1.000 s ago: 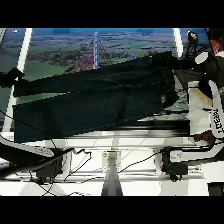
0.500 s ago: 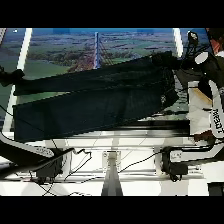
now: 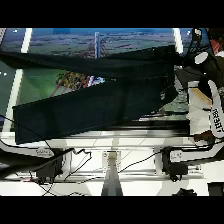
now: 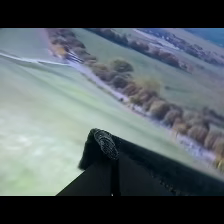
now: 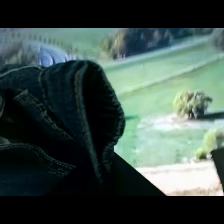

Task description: Fold the clothes and pants, and hang the long-sleeved shirts on hangers.

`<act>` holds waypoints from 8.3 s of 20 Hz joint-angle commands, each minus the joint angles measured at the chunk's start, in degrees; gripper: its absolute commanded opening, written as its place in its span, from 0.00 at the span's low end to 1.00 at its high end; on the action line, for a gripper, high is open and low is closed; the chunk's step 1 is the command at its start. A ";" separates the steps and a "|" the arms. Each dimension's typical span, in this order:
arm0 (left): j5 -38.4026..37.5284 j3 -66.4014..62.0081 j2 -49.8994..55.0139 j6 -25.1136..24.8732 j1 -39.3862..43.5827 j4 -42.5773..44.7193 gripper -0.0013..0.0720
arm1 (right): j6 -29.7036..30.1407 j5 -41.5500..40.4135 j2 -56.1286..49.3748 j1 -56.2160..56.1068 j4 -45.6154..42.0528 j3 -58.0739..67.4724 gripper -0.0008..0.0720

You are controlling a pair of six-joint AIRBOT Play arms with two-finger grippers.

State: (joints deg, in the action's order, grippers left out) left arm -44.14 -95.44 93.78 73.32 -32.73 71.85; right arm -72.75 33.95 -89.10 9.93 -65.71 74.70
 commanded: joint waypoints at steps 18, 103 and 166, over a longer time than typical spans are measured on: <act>-8.81 37.46 -10.43 10.29 -7.04 17.70 0.97 | -0.07 -10.91 -7.41 0.07 -0.57 0.17 0.80; -21.07 40.48 -32.85 -1.79 -22.62 -0.59 0.06 | -34.07 25.11 57.88 1.09 -28.72 -39.82 0.04; -12.52 34.01 -43.41 -19.93 3.30 -37.62 0.06 | -33.62 0.52 -24.06 -53.09 1.20 33.14 0.05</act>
State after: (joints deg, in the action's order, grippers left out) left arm -53.93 -61.34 56.80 48.51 -33.21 34.06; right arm -106.34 34.76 -105.89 -33.78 -71.24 98.91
